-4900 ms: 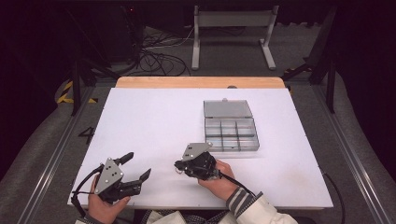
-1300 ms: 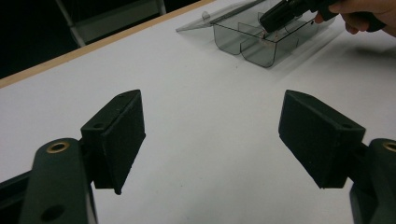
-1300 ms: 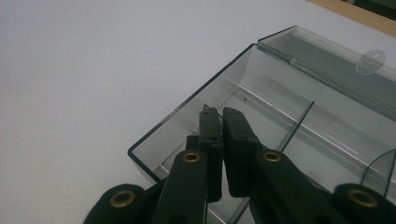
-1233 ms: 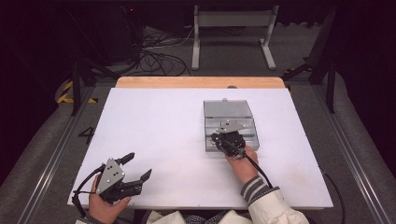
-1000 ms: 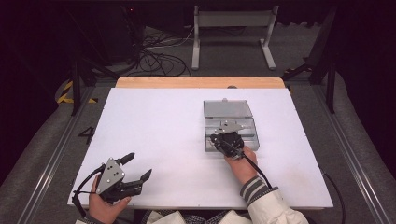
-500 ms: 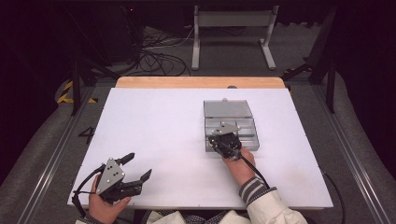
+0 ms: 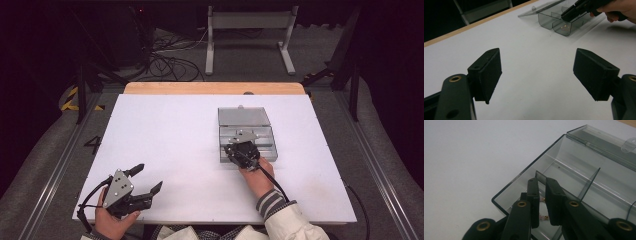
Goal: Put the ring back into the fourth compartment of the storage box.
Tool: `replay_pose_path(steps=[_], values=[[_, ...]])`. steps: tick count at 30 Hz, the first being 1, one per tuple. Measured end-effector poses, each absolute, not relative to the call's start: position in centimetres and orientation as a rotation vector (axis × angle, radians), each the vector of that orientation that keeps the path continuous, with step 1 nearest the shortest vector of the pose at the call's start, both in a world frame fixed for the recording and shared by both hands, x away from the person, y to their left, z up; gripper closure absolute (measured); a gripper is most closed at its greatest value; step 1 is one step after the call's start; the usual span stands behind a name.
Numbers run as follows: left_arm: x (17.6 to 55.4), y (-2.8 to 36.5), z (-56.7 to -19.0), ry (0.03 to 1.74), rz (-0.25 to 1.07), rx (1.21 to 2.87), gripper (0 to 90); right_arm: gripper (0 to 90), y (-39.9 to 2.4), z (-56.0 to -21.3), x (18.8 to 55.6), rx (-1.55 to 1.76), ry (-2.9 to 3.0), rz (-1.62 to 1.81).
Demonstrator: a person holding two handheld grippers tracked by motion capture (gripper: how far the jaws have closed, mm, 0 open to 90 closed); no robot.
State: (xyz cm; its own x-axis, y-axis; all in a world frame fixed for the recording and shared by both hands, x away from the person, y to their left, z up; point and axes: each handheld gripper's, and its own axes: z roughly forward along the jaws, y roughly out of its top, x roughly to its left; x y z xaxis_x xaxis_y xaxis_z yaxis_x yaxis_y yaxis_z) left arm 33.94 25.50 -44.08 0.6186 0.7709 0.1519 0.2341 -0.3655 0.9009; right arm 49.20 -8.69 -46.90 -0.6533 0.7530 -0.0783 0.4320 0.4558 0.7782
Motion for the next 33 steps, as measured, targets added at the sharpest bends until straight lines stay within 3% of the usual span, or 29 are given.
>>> replay_pose_path(steps=[9,19,33], values=[[34.0,25.5,-44.0,0.798,0.726,1.903,23.2,72.6,-9.2,-45.9,48.7,0.972,2.281,1.109],[34.0,25.5,-44.1,0.801,0.719,1.903,23.2,44.7,-10.4,-43.8,47.8,0.921,2.278,1.269],[34.0,25.6,-44.0,0.802,0.724,1.901,23.2,29.6,-11.1,-41.9,46.7,0.842,2.279,1.318]])
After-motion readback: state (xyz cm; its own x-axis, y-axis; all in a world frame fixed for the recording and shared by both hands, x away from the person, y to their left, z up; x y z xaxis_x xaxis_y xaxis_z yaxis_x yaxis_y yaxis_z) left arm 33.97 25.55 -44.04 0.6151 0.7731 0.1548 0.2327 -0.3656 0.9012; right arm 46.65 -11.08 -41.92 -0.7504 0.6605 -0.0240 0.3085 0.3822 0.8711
